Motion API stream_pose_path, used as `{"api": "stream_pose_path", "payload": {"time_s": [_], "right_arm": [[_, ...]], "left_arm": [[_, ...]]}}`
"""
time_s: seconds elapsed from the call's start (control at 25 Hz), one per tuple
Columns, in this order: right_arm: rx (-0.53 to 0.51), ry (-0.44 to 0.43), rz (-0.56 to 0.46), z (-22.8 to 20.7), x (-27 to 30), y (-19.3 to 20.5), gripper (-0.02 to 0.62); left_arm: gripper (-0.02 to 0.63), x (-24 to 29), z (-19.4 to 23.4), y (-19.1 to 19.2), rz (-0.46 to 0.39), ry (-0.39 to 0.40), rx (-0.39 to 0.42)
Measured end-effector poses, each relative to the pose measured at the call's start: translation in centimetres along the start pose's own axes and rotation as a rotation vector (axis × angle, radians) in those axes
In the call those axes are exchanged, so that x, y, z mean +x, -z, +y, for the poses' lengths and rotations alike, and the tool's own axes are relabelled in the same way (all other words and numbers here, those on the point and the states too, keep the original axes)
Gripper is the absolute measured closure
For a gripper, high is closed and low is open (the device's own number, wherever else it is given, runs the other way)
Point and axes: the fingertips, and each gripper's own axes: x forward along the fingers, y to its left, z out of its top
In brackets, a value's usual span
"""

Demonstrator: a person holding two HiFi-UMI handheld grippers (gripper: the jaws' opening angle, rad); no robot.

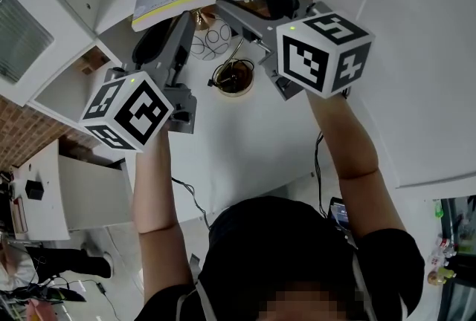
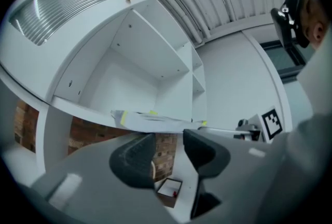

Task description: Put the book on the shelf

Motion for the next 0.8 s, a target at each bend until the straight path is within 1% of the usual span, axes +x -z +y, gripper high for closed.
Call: {"api": "stream_pose_path", "payload": {"time_s": [0.2, 0.4, 0.52, 0.68, 0.8], "right_arm": [[0.001, 0.011, 0.009, -0.3, 0.7, 0.1, 0.304], [-0.009, 0.025, 0.021, -0.8, 1.6, 0.3, 0.304], [-0.005, 0.034, 0.024, -0.9, 1.7, 0.4, 0.302], [-0.004, 0.048, 0.032, -1.2, 3.0, 0.1, 0.302], [0.004, 0.060, 0.033, -1.5, 3.6, 0.1, 0.304]], "left_arm": [[0.437, 0.5, 0.6, 0.0, 0.003, -0.016, 0.004], [0.448, 1.1, 1.1, 0.3, 0.009, -0.041, 0.041], [0.456, 1.2, 1.2, 0.4, -0.003, -0.037, 0.038], [0.454, 1.8, 1.8, 0.1, -0.004, -0.041, 0.068], [0.459, 2.3, 2.0, 0.0, 0.000, -0.026, 0.039]]}}
